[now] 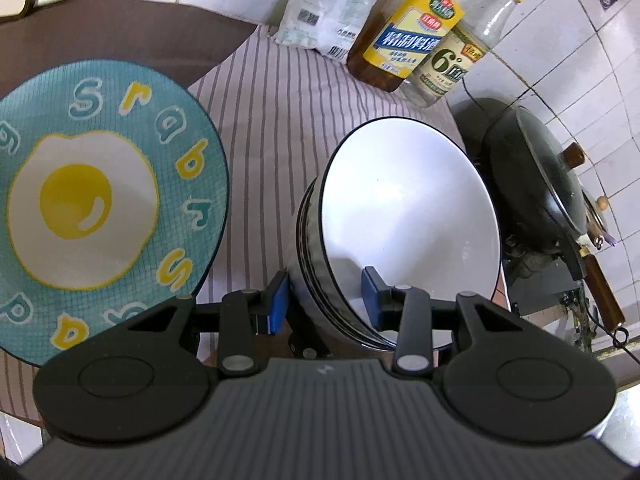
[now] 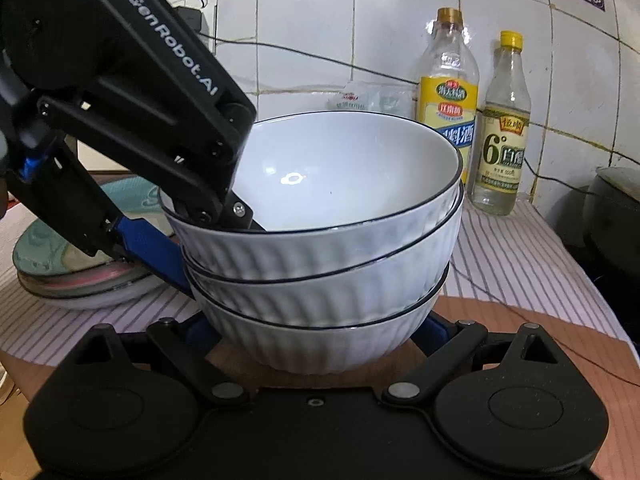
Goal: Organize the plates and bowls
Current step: 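Lift the bowl stack and lower it onto the blue egg plate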
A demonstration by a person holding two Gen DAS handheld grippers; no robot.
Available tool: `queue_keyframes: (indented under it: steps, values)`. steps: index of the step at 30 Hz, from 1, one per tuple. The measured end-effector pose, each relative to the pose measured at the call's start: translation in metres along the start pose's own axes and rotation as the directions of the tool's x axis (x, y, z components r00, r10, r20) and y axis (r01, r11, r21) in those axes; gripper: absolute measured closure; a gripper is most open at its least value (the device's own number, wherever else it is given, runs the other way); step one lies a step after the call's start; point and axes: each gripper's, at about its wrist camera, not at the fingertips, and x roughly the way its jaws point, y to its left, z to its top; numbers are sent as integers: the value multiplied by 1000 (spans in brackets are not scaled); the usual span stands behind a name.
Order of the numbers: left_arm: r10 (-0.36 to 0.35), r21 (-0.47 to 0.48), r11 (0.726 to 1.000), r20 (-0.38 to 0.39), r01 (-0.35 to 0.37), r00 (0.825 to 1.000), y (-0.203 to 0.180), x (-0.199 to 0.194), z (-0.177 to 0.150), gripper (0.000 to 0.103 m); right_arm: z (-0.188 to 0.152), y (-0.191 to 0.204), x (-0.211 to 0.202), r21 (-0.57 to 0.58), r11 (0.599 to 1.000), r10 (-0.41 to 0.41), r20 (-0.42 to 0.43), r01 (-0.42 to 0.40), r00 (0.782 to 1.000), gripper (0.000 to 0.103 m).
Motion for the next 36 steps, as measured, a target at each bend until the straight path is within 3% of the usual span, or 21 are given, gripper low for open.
queue_keyframes:
  steps: [8,16,21,27,36]
  values:
    - [-21,30,999,47,19,999,-6,-31,10,66,23,8,-12,-24,1000,-16,55,18,998,5]
    - [-26,27,999,94,23,995,14,-78,20,66,53,40,-15,-90,996,18,90,-10,996,5]
    - [33,52,998,140,-40,990,29,-111,23,67,68,71,-8,-100,994,64,120,-52,991,5]
    - [96,17,995,170,-100,981,62,-138,19,67,78,111,7,-113,986,135,129,-120,982,5]
    - [156,-45,988,151,-151,976,107,-132,13,67,77,146,41,-110,980,176,60,-168,983,5]
